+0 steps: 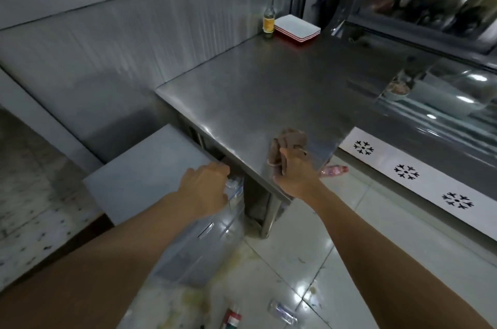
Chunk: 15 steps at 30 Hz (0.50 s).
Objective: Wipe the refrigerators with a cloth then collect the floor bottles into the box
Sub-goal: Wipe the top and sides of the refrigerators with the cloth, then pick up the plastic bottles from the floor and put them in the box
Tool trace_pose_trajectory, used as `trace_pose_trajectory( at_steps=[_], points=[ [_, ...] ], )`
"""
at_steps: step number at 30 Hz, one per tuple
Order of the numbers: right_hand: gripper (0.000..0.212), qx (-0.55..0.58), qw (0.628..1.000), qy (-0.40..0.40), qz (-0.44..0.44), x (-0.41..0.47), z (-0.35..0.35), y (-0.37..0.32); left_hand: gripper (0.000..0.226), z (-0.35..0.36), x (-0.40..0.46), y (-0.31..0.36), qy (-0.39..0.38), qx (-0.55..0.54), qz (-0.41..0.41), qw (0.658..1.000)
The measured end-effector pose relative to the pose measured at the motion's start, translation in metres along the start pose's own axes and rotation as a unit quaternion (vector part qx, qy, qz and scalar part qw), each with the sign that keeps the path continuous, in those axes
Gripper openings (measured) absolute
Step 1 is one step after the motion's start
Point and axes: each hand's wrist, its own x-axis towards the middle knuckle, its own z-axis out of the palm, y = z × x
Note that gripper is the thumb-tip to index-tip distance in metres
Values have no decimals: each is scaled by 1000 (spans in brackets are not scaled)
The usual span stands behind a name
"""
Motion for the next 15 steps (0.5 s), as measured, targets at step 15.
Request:
trace_pose_trajectory(
  at_steps=[15],
  points=[
    [72,-125,984,-88,-89,-123,77,-156,48,18,-119,-127,-28,18,-6,999]
  ],
)
